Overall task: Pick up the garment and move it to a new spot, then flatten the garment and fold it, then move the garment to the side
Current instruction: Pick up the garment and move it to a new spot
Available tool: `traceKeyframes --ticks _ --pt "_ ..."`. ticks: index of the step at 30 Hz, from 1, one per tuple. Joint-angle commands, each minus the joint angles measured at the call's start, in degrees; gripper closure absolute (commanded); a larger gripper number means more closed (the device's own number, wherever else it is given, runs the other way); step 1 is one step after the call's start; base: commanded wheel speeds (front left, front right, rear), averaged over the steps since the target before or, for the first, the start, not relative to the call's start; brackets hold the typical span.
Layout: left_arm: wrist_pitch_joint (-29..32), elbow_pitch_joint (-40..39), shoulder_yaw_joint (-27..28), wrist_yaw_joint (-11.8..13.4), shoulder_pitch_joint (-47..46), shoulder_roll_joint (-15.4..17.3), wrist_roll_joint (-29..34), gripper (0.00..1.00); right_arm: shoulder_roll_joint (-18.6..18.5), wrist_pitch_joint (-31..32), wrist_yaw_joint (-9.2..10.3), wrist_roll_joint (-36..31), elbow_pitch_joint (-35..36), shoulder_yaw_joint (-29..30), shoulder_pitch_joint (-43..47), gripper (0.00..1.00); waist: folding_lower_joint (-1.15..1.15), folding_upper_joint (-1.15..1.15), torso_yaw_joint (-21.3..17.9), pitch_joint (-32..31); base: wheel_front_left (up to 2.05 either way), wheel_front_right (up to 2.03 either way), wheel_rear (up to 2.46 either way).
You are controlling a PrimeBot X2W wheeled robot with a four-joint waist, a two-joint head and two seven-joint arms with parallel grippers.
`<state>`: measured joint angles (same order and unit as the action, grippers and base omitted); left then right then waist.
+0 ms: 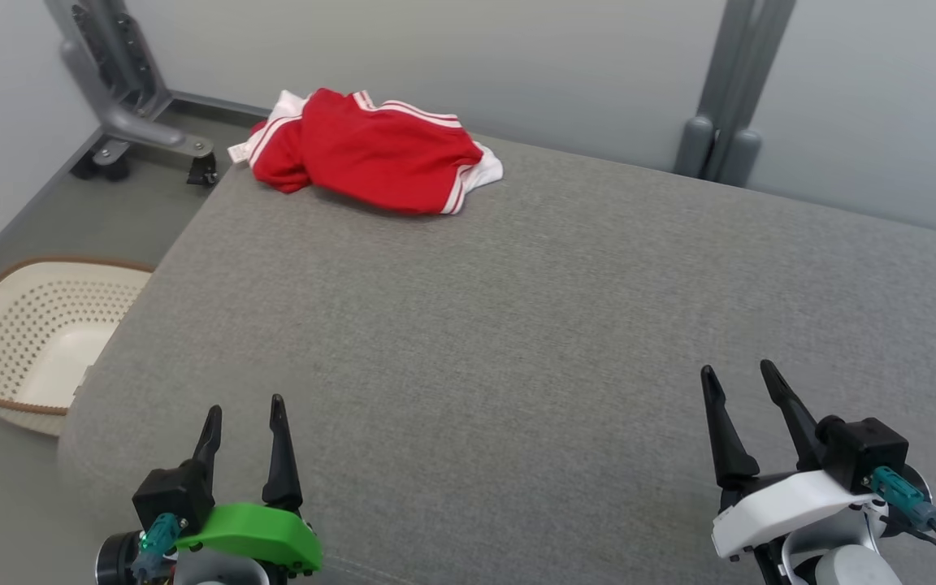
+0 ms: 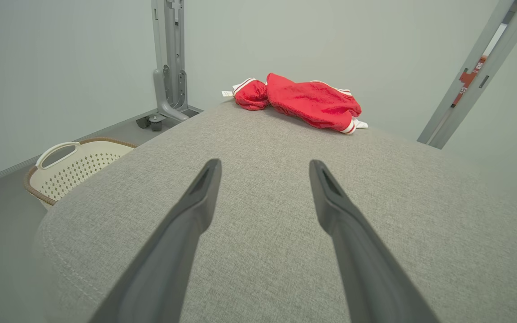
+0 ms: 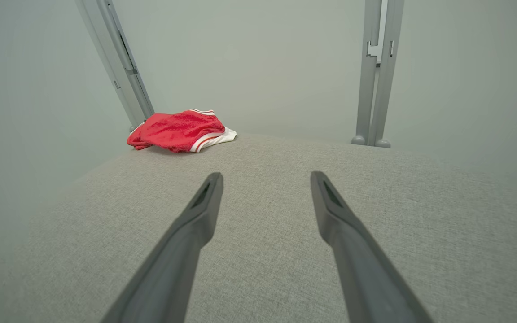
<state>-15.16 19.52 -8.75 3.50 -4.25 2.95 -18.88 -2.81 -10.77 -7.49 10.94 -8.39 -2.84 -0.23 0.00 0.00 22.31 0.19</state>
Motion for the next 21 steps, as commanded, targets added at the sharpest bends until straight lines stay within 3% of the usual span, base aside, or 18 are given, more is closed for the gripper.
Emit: traceKeyframes --ticks 1,12,17,21 --pt "0.03 0.00 0.23 -0.19 0.38 0.13 0.50 0.00 -0.16 -0.35 -0.01 0.06 -0.26 -0.18 -0.09 0.00 0.00 0.00 5.42 0.23 0.00 0.00 0.00" --pt "0.03 -0.61 1.52 -0.49 1.42 0.09 0.74 0.00 -0.18 -0.08 -0.01 -0.45 -0.24 -1.55 -0.53 0.00 0.00 0.00 7.52 1.27 0.00 0.00 0.00" --pt "0.03 -2.08 2.91 -0.64 -1.34 0.42 0.82 0.00 -0.17 0.64 -0.01 -2.24 1.78 -0.66 -1.89 0.00 0.00 0.00 5.77 4.44 0.00 0.00 0.00" --pt "0.03 -3.35 4.04 -1.54 -6.06 2.84 1.49 0.00 -0.20 1.37 -0.01 -3.56 4.45 -0.07 -3.36 0.00 0.00 0.00 3.36 7.82 0.00 0.00 0.00"
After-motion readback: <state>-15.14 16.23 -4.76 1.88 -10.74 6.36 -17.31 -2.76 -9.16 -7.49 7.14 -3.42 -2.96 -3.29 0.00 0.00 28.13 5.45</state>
